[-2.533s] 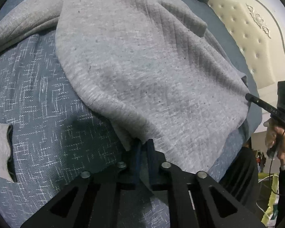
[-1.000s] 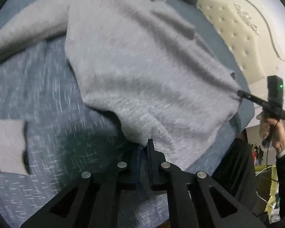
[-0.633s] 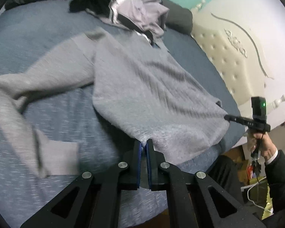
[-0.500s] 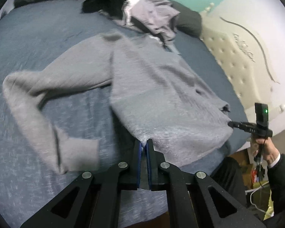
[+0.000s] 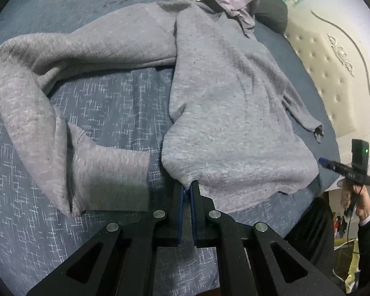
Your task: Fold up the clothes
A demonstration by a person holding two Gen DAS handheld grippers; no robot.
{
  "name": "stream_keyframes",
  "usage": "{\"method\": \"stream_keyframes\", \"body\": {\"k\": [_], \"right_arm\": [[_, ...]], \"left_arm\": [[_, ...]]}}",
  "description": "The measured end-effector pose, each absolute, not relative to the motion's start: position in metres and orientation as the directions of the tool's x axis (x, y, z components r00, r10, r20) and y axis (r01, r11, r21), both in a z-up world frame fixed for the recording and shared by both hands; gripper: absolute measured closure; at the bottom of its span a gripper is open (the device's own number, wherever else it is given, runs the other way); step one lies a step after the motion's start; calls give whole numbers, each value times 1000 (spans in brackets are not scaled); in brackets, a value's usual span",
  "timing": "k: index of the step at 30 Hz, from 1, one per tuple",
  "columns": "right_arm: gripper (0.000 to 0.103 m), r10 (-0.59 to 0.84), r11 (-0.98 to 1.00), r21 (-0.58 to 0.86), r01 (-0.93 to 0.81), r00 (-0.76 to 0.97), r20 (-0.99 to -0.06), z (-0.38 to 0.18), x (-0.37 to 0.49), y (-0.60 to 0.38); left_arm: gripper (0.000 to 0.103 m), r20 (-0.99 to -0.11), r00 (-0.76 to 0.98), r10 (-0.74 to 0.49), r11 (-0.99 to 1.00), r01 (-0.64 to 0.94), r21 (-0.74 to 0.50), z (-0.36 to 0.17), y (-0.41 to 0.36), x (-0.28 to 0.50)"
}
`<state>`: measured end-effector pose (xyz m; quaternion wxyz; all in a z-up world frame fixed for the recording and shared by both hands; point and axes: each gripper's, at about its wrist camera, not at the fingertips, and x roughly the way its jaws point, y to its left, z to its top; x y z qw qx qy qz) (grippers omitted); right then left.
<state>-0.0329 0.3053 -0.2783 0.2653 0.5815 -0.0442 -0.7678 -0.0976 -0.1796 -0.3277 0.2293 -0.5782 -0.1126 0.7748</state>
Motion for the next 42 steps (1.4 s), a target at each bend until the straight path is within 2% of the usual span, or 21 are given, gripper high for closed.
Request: {"method": "stream_keyframes", "body": {"k": [3,10,15,16,17,19,20,21,23,34,42], "right_arm": [[53,-466,-830,370,418,-153,-872,-283,-22,293],[52,-416,-839,332,431,-116,-902,-307,-19,280],[52,-382,-844,290,451,-125,-916,-315,-20,272],[55,-383,-842,291,454,-124,-915,-316,-20,270],[66,-383,-843,289,454,-128,-915,-317,-20,269],[81,-392,-841,299,450,-127,-911,-318,-23,270],[85,-400,-840,305,448,-133,-907,-317,-23,269],[92,-407,-839,310,446,-139,-903,-316,-24,269],[99,-422,-834,318,452,-150,-894,-311,-23,268],[100,-494,-784,338,521,-193,-848,-232,-16,284],[100,-501,-771,349,533,-169,-849,-222,-1,294]], "left_arm": [[96,-843,-226,487,-864,-264,-428,-321,-178,-90],[81,-863,-203,463,-872,-279,-403,-322,-186,-70],[80,-878,-186,440,-883,-265,-387,-340,-184,-68],[80,-875,-190,444,-882,-264,-390,-342,-183,-69],[80,-872,-195,448,-880,-265,-393,-343,-181,-70],[81,-866,-201,457,-876,-269,-400,-346,-179,-72],[82,-863,-198,464,-872,-270,-407,-347,-177,-73],[82,-862,-192,470,-869,-271,-414,-347,-175,-75],[98,-862,-184,472,-866,-278,-415,-346,-171,-76],[98,-838,-249,485,-853,-346,-391,-273,-185,-64],[98,-853,-226,471,-846,-389,-365,-252,-182,-39]]}}
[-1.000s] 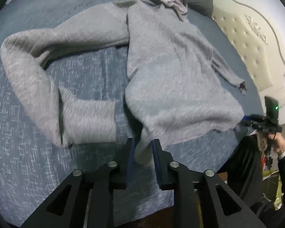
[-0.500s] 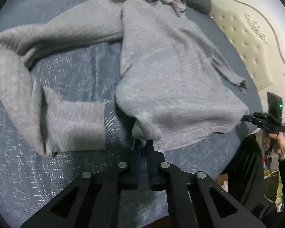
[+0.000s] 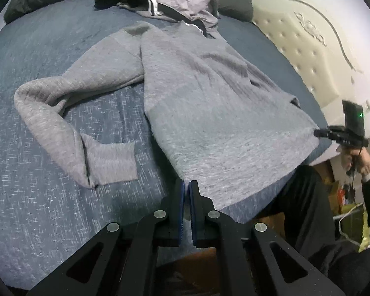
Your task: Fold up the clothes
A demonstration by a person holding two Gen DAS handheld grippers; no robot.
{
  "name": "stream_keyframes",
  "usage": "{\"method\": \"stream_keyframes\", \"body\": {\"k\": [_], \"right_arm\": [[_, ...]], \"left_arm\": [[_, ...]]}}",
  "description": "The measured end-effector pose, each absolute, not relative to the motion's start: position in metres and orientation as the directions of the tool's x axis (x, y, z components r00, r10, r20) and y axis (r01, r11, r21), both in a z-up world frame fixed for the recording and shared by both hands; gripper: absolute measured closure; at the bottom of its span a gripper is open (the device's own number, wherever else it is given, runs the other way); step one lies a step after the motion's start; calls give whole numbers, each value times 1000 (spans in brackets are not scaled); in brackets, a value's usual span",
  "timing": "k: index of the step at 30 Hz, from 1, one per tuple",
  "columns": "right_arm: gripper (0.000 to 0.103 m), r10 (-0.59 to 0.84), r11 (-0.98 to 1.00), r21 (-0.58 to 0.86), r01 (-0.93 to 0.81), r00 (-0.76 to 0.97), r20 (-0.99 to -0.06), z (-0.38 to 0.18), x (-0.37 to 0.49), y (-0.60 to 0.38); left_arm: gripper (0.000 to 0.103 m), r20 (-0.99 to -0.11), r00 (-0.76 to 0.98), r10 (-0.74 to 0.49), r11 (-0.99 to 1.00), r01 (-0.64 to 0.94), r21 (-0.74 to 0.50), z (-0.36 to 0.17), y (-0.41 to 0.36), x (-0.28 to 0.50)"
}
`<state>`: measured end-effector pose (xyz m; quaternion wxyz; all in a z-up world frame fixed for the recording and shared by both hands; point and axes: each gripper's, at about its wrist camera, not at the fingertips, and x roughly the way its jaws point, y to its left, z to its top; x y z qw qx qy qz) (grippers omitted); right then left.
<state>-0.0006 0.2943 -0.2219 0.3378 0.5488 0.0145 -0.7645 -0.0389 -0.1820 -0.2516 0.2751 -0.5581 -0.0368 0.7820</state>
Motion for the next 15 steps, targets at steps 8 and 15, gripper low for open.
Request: {"method": "stream_keyframes", "body": {"k": [8,15], "right_arm": [[100,-535,-783,375,496,-229,-813,-197,-8,319],[103,-511,-825,324,463,-367,-777,-137,-25,363]], "left_arm": [[98,-824,-247,510,-833,-379,-402,-234,-174,-39],[98,-779,-263,570,-788,-443,-427,-201,-141,-42]]}}
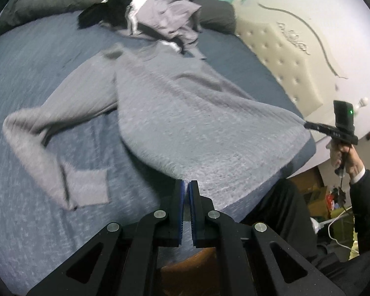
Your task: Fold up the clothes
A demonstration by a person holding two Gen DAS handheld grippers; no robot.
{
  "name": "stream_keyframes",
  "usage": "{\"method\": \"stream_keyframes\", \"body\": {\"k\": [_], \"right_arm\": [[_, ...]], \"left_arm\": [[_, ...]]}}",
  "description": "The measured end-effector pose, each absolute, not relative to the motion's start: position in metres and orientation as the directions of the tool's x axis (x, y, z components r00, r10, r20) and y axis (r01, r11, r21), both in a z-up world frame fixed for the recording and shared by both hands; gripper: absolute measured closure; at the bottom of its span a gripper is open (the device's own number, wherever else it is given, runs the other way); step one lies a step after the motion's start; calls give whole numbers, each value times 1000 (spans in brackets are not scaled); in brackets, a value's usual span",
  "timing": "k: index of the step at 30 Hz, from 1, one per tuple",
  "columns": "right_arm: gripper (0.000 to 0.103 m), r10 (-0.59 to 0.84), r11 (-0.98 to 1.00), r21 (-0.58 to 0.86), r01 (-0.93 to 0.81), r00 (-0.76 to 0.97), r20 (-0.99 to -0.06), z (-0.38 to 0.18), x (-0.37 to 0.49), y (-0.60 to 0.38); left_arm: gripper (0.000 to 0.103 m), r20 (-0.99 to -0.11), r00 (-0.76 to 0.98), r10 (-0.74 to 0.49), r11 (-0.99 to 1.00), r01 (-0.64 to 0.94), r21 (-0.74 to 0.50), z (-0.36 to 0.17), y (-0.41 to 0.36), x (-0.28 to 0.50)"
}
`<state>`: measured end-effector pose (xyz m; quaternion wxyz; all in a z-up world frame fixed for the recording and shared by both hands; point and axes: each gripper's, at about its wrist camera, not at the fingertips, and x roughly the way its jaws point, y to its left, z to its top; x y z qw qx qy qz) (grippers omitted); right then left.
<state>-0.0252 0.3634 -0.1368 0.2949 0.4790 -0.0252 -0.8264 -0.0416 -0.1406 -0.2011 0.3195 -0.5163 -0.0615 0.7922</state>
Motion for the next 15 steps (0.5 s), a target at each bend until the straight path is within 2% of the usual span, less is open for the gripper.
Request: {"method": "stream_keyframes", "body": {"k": [4,13,15], "right_arm": [[103,-466,-859,294,420,-401,-788,-132,-35,386],[101,-411,-886,320,336,-251,-876,-230,-46,380],[95,-391,-897,312,314,-232,-891,-251,-51,377]], "left_arm": [[98,-789,-236,567,-778,-468,-419,-209,-113,-45],[98,-830,-180,528,-800,-433,-415,-252,-90,-55],[98,-830,-178,529,-803,-422,-421,-255,-93,-56]]}}
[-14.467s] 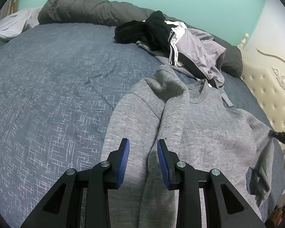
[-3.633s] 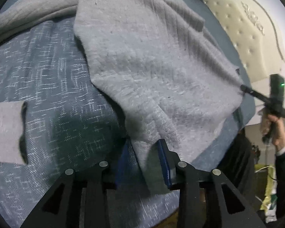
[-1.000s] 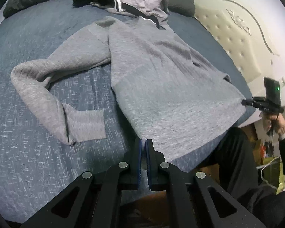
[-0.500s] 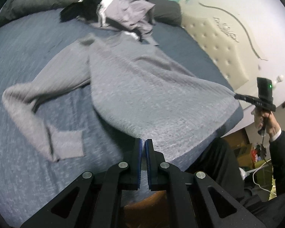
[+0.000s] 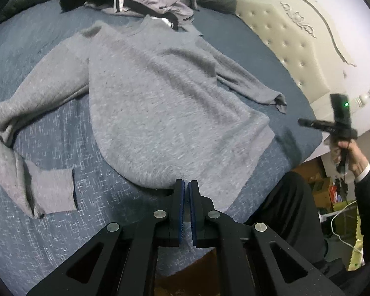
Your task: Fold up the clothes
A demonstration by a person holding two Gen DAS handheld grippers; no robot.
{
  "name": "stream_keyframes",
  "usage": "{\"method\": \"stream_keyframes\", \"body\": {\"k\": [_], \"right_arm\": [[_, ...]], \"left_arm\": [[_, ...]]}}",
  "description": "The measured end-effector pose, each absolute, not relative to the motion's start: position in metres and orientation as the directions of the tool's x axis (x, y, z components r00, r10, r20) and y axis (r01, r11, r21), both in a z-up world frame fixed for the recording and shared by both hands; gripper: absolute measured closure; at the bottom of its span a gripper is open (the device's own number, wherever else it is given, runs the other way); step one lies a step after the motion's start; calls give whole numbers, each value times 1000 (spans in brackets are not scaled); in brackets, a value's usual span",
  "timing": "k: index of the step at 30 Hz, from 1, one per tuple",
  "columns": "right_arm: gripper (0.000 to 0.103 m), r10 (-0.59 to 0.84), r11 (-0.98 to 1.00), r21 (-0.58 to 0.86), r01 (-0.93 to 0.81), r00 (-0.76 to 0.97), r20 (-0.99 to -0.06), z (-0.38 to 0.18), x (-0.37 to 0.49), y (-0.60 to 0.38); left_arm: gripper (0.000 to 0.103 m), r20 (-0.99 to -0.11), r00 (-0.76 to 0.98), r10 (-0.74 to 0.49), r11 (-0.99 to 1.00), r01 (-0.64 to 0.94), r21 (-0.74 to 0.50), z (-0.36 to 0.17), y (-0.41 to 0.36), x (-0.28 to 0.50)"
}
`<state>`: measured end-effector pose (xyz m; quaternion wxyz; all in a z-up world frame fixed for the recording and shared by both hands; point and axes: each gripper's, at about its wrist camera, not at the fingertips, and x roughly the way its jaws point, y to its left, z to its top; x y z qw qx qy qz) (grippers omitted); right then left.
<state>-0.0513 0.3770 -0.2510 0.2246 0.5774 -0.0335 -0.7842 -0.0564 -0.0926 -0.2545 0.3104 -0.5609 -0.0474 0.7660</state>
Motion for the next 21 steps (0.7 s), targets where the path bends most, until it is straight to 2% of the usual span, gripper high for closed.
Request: {"method": "stream_keyframes", "body": {"k": [3,6,7,8,12,14,21], "right_arm": [[74,-365,-913,303,273,-213,-906,-277,-57,376],[65,-366,-918,317,238,-204,-908,-294,-65,376],[57,-363,-921,317,229,-205,-909,-300,-67,375],[55,-361,-922,316,225,-203,-910,-303,-69,375],[46,-362,-923,321,212,-198,-911,-313,-74,372],[44,-362,-924,322,208,-197,-911,-316,-77,371],[45,-331,-929,292,229,-156,-931,-334,-78,360]], "left_arm": [[98,-828,-179,531,-806,-406,-430,-257,-97,-57],[97,-826,-179,534,-813,-376,-444,-262,-109,-58],[97,-827,-180,532,-817,-366,-446,-264,-113,-59],[96,-829,-182,529,-821,-356,-445,-266,-118,-60],[90,-829,-181,530,-833,-294,-468,-279,-140,-61],[80,-825,-174,538,-832,-264,-487,-285,-149,-62],[79,-828,-172,533,-842,-203,-500,-298,-168,-62]]}}
